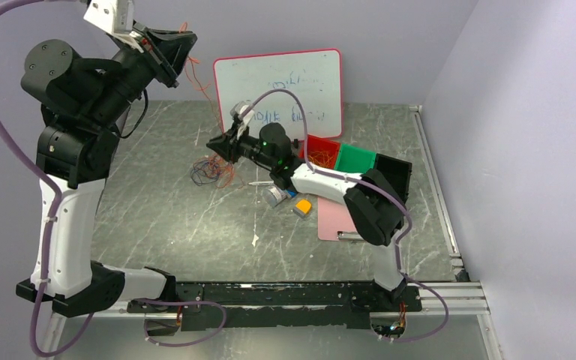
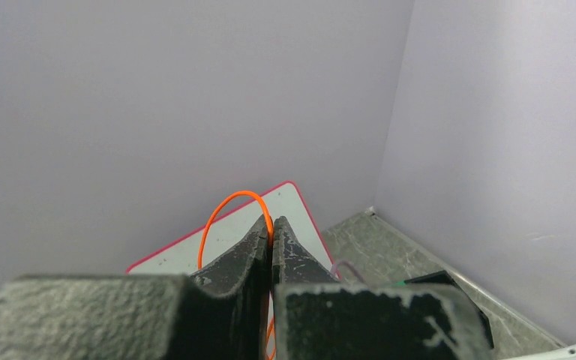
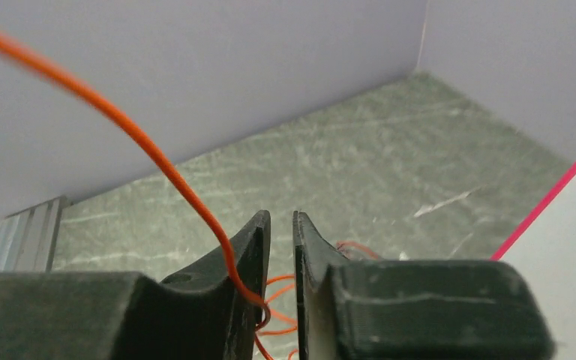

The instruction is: Untangle the cables

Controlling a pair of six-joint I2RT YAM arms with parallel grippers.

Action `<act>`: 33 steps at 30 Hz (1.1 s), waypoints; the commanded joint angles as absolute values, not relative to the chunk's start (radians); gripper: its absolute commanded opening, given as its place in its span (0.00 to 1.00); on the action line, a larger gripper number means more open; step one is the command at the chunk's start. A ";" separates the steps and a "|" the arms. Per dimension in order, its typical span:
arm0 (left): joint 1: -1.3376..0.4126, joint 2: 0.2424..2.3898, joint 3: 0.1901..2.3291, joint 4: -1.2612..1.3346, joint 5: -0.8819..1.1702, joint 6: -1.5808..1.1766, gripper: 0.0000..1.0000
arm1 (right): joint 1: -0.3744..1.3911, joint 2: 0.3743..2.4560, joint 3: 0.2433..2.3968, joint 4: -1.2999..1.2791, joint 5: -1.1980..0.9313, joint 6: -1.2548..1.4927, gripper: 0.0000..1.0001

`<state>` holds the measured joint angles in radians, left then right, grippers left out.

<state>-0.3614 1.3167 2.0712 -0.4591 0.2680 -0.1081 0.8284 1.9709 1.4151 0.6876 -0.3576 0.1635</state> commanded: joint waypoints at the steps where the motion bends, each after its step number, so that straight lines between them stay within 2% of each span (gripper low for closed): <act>1: -0.353 1.322 2.123 -0.427 0.277 -0.122 0.07 | 0.846 2.037 1.371 0.726 -0.400 0.239 0.20; 12: -0.353 1.344 2.163 -0.417 0.247 -0.121 0.07 | 0.917 2.146 1.205 0.767 -0.384 0.270 0.18; 21: -0.353 1.390 2.296 -0.428 0.166 -0.072 0.07 | 0.920 2.173 1.136 0.790 -0.371 0.273 0.24; 33: -0.353 1.419 2.328 -0.129 0.039 0.010 0.07 | 0.921 2.124 1.087 0.796 -0.376 0.246 0.26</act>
